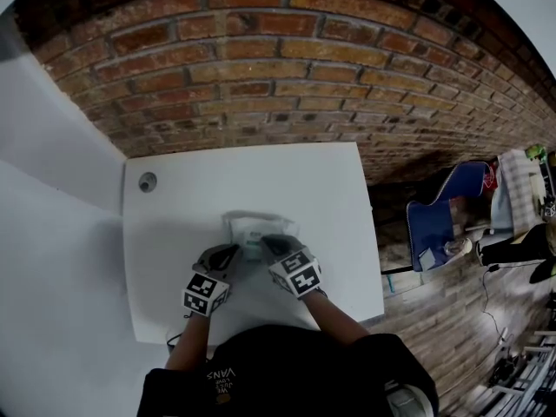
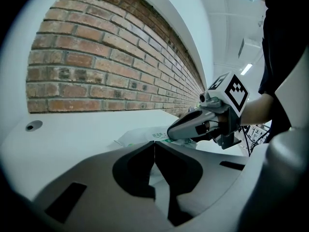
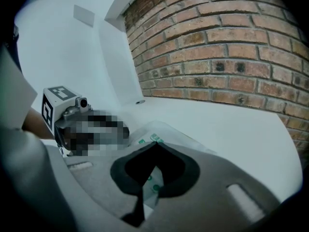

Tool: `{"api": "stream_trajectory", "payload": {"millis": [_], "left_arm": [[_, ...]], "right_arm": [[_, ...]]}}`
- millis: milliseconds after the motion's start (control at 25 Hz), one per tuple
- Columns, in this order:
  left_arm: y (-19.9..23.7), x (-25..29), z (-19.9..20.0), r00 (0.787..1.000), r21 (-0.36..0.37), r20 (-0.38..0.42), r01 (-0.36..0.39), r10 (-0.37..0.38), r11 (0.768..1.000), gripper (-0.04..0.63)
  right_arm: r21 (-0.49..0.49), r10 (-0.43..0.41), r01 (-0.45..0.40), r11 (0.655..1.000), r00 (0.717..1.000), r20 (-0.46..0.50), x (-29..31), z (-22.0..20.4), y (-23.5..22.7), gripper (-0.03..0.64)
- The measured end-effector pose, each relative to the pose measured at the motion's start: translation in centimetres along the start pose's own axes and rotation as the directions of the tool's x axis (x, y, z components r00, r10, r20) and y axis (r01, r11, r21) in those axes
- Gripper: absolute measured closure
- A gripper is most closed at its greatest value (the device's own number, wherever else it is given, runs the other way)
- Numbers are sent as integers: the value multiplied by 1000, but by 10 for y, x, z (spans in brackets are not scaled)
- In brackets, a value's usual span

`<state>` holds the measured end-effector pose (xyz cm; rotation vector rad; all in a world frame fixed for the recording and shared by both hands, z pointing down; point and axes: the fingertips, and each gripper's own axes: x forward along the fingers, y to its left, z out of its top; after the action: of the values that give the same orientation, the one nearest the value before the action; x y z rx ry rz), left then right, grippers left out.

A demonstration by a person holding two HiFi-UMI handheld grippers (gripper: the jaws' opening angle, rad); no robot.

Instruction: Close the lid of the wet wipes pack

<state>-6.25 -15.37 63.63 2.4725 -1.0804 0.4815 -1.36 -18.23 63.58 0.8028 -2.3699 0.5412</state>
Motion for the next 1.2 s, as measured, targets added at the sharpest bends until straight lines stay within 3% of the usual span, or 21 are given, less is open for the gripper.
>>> {"api": "stream_trajectory", "payload": {"millis": [760, 1200], "left_arm": [[-14, -40, 29, 993, 30, 109, -44, 41, 999, 597], [-32, -81, 55, 982, 74, 186, -41, 27, 996, 597]], "right_arm": [[-14, -56, 59, 998, 987, 153, -50, 30, 13, 618], [-14, -123, 133, 991, 951, 285, -91, 47, 36, 618]]}}
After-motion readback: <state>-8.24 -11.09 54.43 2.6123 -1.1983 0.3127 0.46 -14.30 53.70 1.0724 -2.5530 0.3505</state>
